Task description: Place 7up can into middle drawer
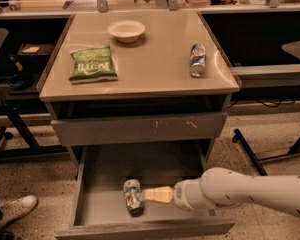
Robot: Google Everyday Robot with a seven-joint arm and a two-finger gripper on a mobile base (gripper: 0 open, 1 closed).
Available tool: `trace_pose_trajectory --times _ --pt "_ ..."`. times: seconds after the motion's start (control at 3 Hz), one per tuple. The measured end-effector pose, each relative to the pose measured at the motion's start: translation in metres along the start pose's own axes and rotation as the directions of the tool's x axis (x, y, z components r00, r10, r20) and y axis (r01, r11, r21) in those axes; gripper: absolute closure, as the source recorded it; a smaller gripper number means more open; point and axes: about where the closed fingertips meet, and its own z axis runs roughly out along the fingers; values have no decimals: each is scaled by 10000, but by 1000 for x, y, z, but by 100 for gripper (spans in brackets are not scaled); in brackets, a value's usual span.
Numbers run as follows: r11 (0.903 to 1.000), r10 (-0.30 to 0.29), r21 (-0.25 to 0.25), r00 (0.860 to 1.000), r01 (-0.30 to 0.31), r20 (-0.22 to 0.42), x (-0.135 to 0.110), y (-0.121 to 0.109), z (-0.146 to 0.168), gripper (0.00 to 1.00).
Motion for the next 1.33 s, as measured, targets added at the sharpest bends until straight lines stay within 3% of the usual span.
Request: trace_pose_trajectory --times 0.33,0.67,1.0,1.33 --pt "9988 -62 488 9999 68 -118 26 -4 -22 0" --pt "9988 -74 489 9999 80 -118 26 -4 -22 0" --pt "9918 294 1220 9964 -390 792 13 -26 -59 0" --pt "9610 559 2554 9793 -1056 1946 16 -64 -117 0"
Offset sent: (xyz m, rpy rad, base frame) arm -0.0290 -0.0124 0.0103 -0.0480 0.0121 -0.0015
